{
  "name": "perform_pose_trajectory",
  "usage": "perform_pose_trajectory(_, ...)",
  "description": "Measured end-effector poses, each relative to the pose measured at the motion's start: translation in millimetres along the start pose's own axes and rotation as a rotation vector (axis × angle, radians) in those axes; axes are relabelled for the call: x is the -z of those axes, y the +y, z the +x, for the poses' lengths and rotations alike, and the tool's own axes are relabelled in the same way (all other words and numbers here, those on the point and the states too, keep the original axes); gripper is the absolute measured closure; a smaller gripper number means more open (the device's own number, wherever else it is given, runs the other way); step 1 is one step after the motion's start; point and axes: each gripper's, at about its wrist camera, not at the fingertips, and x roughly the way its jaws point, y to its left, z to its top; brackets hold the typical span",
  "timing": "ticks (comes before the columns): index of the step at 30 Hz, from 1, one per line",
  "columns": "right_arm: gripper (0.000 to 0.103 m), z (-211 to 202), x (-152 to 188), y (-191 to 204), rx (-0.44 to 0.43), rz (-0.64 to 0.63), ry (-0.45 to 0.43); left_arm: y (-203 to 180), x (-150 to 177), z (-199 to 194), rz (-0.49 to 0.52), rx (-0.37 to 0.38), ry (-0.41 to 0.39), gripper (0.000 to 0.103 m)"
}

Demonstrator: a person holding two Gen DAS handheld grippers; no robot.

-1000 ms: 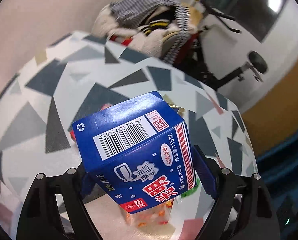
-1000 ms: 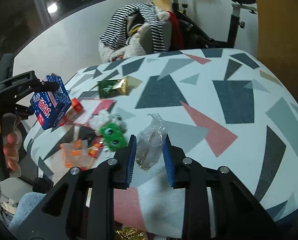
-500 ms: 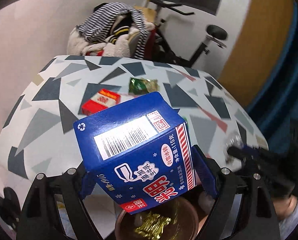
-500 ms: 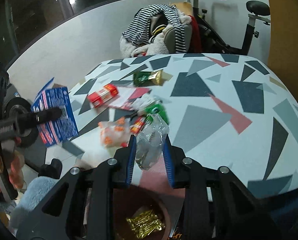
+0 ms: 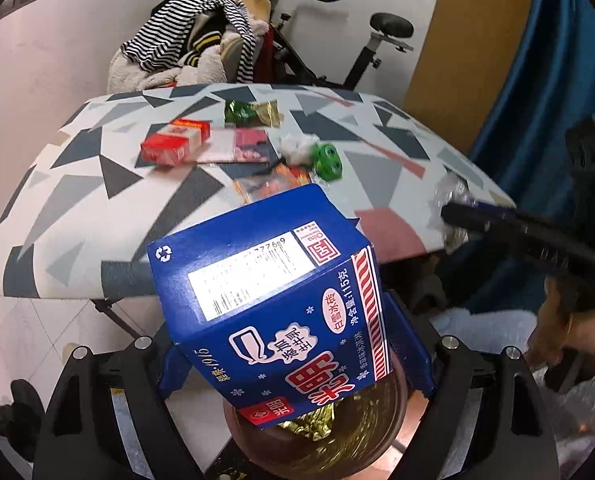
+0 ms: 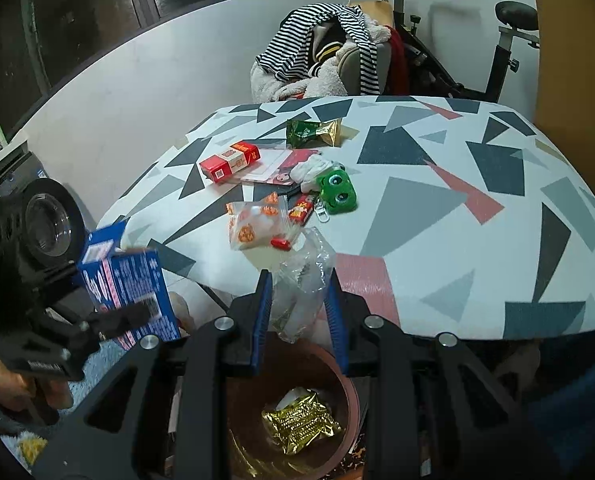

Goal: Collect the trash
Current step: 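Lower the blue carton and clear bag into the brown bin and open both tools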

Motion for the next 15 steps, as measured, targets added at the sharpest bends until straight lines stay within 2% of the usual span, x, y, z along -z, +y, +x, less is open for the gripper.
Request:
perform_pose_trajectory(5, 0.074, -1, 6, -1, 0.005, 0.002, 0.008, -3, 15, 9, 0.031, -0.004, 0.033, 0.02)
perform_pose_trajectory(15, 0.074, 2, 14, -8, 0.007, 0.021, 0.02, 0, 28, 23, 0.028, -0.015, 0.075, 0.02)
